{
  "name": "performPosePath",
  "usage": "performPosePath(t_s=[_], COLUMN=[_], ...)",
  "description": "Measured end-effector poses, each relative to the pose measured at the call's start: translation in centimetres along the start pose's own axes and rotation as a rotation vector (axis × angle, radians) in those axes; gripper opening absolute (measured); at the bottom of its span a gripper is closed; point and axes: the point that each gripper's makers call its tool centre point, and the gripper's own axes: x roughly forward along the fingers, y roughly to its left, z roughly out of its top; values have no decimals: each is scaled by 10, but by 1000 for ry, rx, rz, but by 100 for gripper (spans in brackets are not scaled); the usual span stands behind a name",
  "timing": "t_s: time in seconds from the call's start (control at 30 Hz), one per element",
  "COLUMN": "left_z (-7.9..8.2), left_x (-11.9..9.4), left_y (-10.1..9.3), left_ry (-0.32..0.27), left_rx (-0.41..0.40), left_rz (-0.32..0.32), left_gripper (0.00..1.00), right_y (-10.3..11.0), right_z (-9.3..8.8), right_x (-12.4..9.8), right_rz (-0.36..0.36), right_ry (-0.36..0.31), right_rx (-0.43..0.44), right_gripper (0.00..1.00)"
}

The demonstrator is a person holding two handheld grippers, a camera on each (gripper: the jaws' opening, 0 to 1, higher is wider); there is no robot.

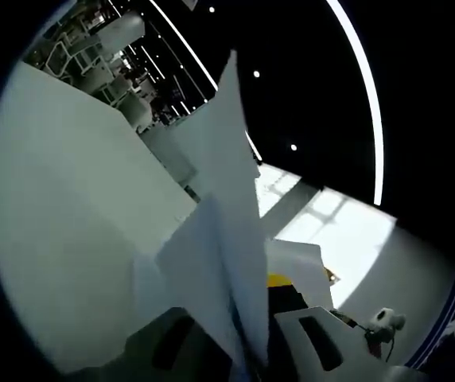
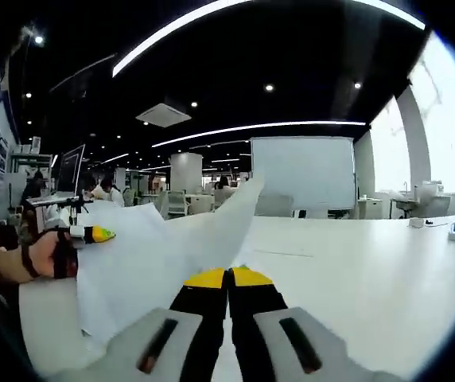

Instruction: Organize the stack of printing papers by aligning and flattening the scattered papers on the table

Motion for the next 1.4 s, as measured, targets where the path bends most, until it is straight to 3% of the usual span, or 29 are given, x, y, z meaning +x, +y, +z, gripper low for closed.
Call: performPosePath(t_s=[0.33,0.47,0.8,1.07,1.4], left_z=[0,0,0,-1,-1], left_x=[0,0,0,0,0], left_y=[1,1,1,1,0], left_ry=[1,2,3,4,3], left_rx=[-3,-6,-8,-9,-9], left_rz=[0,-1,-1,0,-1], left_gripper=[7,7,7,7,7], right_y=[3,1,6,3,4], right_z=[-1,-1,5,16,28], right_x=[0,0,-1,-6,-6], right_rz=[9,-10,21,33,46], right_ry=[-4,-14,-37,-74,-106], right_rx=[37,15,46,124,150], right_gripper=[0,0,0,0,0])
